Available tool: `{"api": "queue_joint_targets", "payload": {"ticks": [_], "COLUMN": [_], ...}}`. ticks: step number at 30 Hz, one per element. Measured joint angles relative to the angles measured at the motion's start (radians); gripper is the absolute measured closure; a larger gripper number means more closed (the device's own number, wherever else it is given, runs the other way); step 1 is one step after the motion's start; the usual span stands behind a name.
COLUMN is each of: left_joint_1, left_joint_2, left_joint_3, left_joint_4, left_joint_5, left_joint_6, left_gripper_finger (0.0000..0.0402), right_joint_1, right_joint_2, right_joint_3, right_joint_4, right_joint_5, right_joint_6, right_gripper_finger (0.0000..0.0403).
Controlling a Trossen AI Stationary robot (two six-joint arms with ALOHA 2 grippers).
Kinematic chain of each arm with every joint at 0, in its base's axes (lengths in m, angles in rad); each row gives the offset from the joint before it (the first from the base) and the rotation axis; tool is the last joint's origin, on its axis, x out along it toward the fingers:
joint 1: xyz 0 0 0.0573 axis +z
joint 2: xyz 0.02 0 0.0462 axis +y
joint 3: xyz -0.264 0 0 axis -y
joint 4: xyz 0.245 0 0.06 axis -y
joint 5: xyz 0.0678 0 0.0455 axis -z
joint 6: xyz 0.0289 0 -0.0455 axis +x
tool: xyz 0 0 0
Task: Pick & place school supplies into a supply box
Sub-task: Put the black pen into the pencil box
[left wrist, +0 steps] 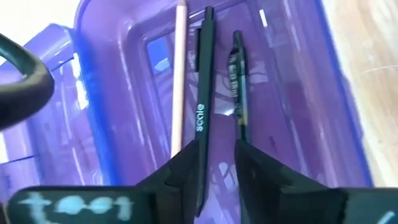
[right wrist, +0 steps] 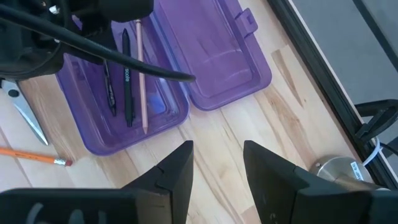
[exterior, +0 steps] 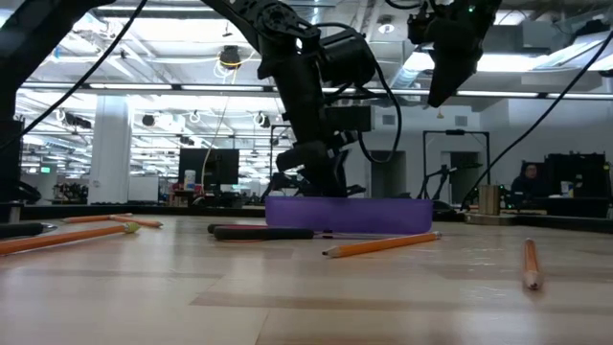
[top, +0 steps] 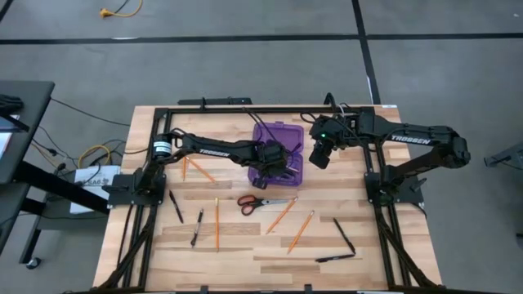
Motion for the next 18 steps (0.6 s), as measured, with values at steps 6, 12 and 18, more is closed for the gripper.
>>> {"api": "queue_joint_targets", "payload": {"ticks": [6,12,18], "left_joint_1": [-0.002,-0.002,-0.007], "left_joint_2": [-0.015,-0.123,-0.312], "left_joint_3": [0.003,0.040,0.010], "left_joint_4": [-0.044,-0.153,-0.171], "left_joint_5": [-0.016,0.096,0.212], "left_joint_6": [-0.061,-0.179,-0.309], "left_gripper_finger": [0.0277,0.0271,0.0271], "right_joint_1": [0.000,0.001,0.029], "right_joint_2": [0.000,0.000,0.000], "right_joint_3": [0.000,0.000,0.000], "right_joint_4": [-0.016,-0.026,-0.053], "right_joint_5": [0.000,-0.003,-0.003], "right_joint_6": [0.002,0.015,0.055], "right_gripper_finger": [0.0267,0.0267,0.0267]}}
